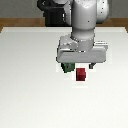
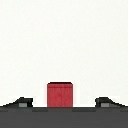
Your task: Place the red cube on top of the green cube.
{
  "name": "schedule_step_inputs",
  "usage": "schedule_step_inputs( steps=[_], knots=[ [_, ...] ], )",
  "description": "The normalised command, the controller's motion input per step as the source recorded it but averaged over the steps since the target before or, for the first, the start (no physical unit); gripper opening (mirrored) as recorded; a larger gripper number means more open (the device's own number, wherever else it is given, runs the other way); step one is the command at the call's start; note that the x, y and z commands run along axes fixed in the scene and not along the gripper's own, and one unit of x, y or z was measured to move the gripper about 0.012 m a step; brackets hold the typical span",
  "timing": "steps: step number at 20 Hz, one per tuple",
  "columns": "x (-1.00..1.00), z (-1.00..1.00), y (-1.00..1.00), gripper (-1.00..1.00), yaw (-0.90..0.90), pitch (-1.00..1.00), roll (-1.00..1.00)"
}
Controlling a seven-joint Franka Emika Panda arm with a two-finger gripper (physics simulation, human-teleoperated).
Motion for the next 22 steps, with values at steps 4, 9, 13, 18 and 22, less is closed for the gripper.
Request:
schedule_step_inputs(
  steps=[4, 9, 13, 18, 22],
  knots=[
    [0.0, -0.75, 0.0, 1.0, 0.0, 0.0, 0.0],
    [0.0, -0.2, 0.2, 1.0, 0.0, 0.0, 0.0],
    [0.0, 0.0, 0.0, -1.0, 0.0, 0.0, 0.0],
    [0.0, 0.2, 0.0, -1.0, 0.0, 0.0, 0.0],
    [0.0, 0.5, 0.0, -1.0, 0.0, 0.0, 0.0]
  ],
)
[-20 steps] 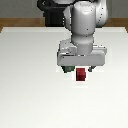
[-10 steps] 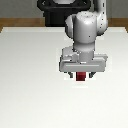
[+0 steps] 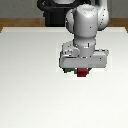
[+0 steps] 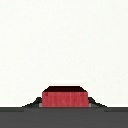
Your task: Place the red cube on top of the green cube.
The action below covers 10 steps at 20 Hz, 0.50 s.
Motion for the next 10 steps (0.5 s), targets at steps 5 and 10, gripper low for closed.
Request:
schedule_step_inputs(
  steps=[5, 10],
  knots=[
    [0.0, 1.0, 0.0, -1.0, 0.0, 0.0, 0.0],
    [0.0, 0.6, -0.2, -1.0, 0.0, 0.0, 0.0]
  ],
)
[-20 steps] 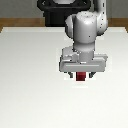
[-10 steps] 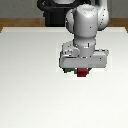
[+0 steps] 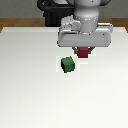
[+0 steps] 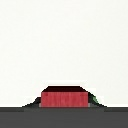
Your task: Place the red cube on top of the green cube.
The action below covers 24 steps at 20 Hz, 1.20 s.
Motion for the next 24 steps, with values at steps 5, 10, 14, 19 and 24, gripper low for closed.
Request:
schedule_step_inputs(
  steps=[5, 10, 14, 19, 24],
  knots=[
    [0.0, 0.0, -0.6, -1.0, 0.0, 0.0, 0.0],
    [-0.4, 0.0, -0.4, -1.0, 0.0, 0.0, 0.0],
    [-0.25, 0.0, 0.0, -1.0, 0.0, 0.0, 0.0],
    [0.0, 0.0, 0.2, -1.0, 0.0, 0.0, 0.0],
    [-0.2, 0.0, 0.2, -1.0, 0.0, 0.0, 0.0]
  ],
)
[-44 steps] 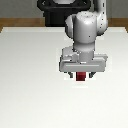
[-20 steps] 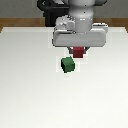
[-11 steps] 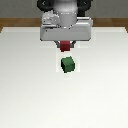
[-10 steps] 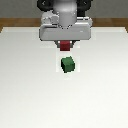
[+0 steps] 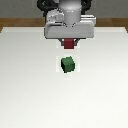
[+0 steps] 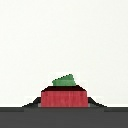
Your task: Place the red cube on top of the green cube.
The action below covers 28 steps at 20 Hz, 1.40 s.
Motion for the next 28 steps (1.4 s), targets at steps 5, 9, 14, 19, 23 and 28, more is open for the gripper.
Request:
schedule_step_inputs(
  steps=[5, 9, 14, 19, 23, 28],
  knots=[
    [0.0, -0.2, 0.0, -1.0, 0.0, 0.0, 0.0],
    [0.0, -0.5, -0.08, -1.0, 0.0, 0.0, 0.0],
    [0.0, -0.4, 0.0, -1.0, 0.0, 0.0, 0.0],
    [0.0, 0.0, -0.2, -1.0, 0.0, 0.0, 0.0],
    [0.0, 0.0, 0.0, -1.0, 0.0, 0.0, 0.0],
    [0.0, 0.0, 0.0, 1.0, 0.0, 0.0, 0.0]
  ],
)
